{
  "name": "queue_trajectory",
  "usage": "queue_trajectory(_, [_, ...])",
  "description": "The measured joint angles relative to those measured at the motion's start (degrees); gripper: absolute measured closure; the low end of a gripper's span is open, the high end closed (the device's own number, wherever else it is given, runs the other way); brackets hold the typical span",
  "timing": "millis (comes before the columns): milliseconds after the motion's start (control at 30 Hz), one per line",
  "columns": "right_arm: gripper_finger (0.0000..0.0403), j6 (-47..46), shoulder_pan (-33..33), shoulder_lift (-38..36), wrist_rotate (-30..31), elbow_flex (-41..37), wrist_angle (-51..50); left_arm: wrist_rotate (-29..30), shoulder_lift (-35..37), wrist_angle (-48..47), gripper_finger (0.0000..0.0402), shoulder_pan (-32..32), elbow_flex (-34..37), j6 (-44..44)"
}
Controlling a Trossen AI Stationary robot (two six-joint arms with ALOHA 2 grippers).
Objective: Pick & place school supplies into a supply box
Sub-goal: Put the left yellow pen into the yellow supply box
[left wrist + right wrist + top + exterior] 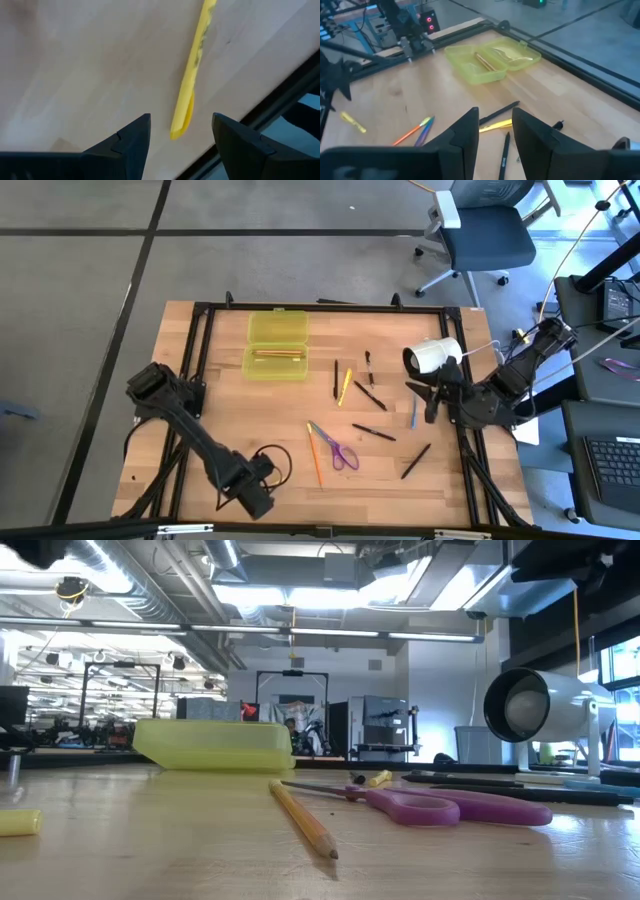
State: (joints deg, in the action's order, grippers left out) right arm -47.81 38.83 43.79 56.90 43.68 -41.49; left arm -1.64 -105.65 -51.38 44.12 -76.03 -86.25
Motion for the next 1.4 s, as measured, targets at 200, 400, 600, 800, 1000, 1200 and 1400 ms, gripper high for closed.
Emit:
queue_trajectory(200, [0.0281,0.1,-2.3,0.4,-1.3,0.0,2.4,-0.5,-2.3,0.3,0.0199,0.9,0.0,-0.1])
queue_trajectory(400, [0.0281,0.1,-3.4,1.8,-1.6,0.0,3.6,-0.8,-4.8,1.1,0.0199,0.8,0.0,1.7])
queue_trajectory(600, [0.0281,0.1,-4.3,3.5,-4.6,0.0,3.6,-2.2,-7.5,4.1,0.0199,0.7,0.0,4.6])
queue_trajectory(800, [0.0281,0.2,-5.3,4.5,-4.6,0.0,3.8,-5.7,-10.5,2.9,0.0209,0.6,-0.3,5.4])
queue_trajectory(1000, [0.0281,0.5,-5.4,4.6,-4.5,0.0,3.9,-5.7,-11.1,2.8,0.0258,0.6,-0.3,7.0])
queue_trajectory(1200, [0.0281,0.5,-5.4,4.6,-4.6,0.0,3.9,-5.0,-11.1,3.3,0.0328,0.4,-0.3,7.0])
queue_trajectory(1400, [0.0281,2.0,-5.4,4.6,-4.6,0.0,3.9,-4.1,-10.5,3.4,0.0364,0.4,-0.1,7.1])
